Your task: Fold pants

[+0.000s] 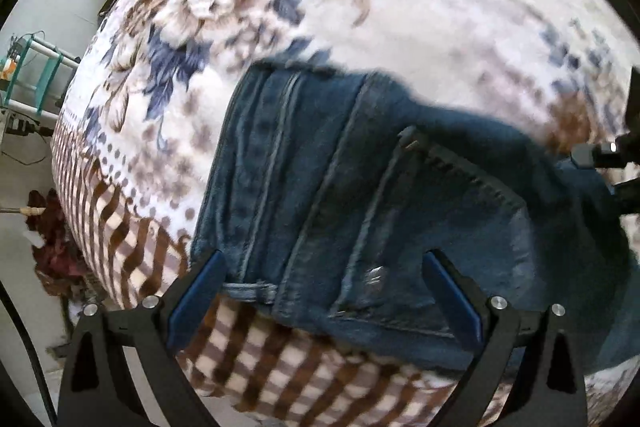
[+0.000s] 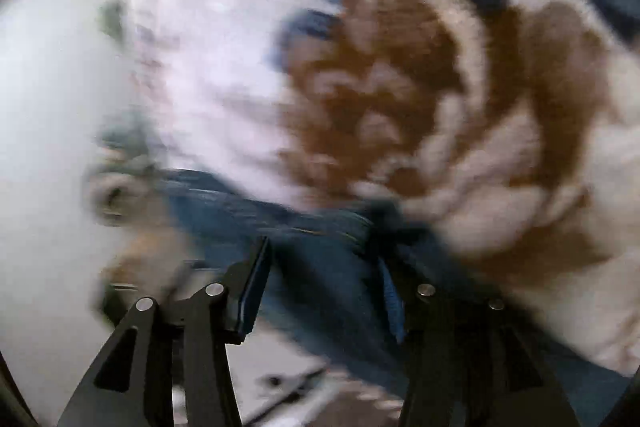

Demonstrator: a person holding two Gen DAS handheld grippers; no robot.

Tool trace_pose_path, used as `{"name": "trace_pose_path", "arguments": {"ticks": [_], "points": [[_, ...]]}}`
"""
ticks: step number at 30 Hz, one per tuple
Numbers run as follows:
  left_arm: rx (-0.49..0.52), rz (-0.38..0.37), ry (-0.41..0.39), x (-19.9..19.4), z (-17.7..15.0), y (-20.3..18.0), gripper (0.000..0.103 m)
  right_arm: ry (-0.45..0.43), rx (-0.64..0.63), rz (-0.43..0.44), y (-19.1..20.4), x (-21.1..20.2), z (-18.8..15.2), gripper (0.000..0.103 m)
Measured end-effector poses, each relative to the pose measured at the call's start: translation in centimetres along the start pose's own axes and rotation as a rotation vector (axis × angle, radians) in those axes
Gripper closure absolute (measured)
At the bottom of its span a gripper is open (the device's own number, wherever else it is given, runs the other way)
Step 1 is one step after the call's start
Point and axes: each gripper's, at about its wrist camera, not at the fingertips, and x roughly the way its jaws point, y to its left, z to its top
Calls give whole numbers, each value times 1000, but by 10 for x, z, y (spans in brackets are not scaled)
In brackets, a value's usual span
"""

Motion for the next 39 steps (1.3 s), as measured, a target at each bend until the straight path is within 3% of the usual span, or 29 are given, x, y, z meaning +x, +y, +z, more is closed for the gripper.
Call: {"name": "trace_pose_path", "arguments": {"ticks": [3,6,10,12,14,16,19,21,25,26,27,28,32,36,39], "points": [[9,-29,-28,-5,10,-17,2,-12,4,41,-11,-6,2,49],[26,-53,-27,0,21,-32,2,78,10,101,-19,9,4,49],[41,-53,-21,7,26,-41,2,151,-17,90,-14,28,9,49],[46,-36,-2,15,24,-42,2,134,27,54,-22,35,14,60],[49,-18,16,22,20,-41,2,98,32,-22,-20,33,13,83],[63,0,36,30,16,-40,2,-13,11,-29,-12,11,6,90],[63,-6,45,32,12,-36,2,-142,103,83,-23,-21,-5,90],[55,-4,58,33,12,-36,2,-85,84,129,-26,-13,-7,89],[67,-3,72,34,12,-37,2,-52,100,73,-25,2,7,75],[69,-3,72,35,12,-37,2,-46,83,17,-19,7,9,88],[71,-2,72,36,12,-38,2,-43,75,-60,-14,9,11,90],[74,-3,72,36,12,-38,2,-79,101,-78,-13,1,12,91],[75,-18,70,43,7,-26,2,-154,190,-23,-19,-30,9,91],[64,-41,75,38,7,-14,2,-132,246,75,-40,-44,4,91],[50,-79,45,21,3,-5,2,-135,184,15,-27,-54,-2,84]]}}
